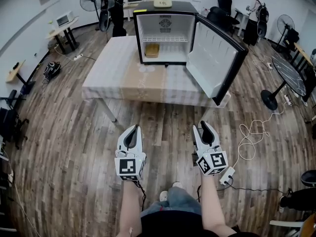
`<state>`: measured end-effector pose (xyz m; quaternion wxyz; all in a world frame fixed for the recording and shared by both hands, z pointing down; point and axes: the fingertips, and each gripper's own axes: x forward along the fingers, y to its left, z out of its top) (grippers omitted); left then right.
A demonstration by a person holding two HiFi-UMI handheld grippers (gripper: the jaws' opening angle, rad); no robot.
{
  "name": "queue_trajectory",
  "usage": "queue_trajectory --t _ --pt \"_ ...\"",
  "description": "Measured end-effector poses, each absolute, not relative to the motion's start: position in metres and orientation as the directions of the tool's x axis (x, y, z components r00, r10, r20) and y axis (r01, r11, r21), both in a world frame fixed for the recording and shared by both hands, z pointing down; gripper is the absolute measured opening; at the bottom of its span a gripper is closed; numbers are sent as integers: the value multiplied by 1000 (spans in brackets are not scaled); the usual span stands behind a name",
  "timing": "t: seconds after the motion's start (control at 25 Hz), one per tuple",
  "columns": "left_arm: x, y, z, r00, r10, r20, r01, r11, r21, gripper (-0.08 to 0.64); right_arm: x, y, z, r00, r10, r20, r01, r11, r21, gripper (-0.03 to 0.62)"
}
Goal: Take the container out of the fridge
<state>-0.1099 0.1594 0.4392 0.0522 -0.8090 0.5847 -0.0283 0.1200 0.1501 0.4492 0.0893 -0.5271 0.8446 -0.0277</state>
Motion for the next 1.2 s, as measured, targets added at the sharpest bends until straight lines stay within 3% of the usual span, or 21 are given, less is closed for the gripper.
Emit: queue_trajectory --t 0.64,1.2 --pt "-133 95 431 262 -964 -53 -958 -253 -139 6 96 67 440 -492 -855 -164 -849 513 -126 178" --pt "-134 -105 446 186 -982 -29 -976 -181 -125 6 75 -154 449 -589 -793 -158 -783 608 -133 181"
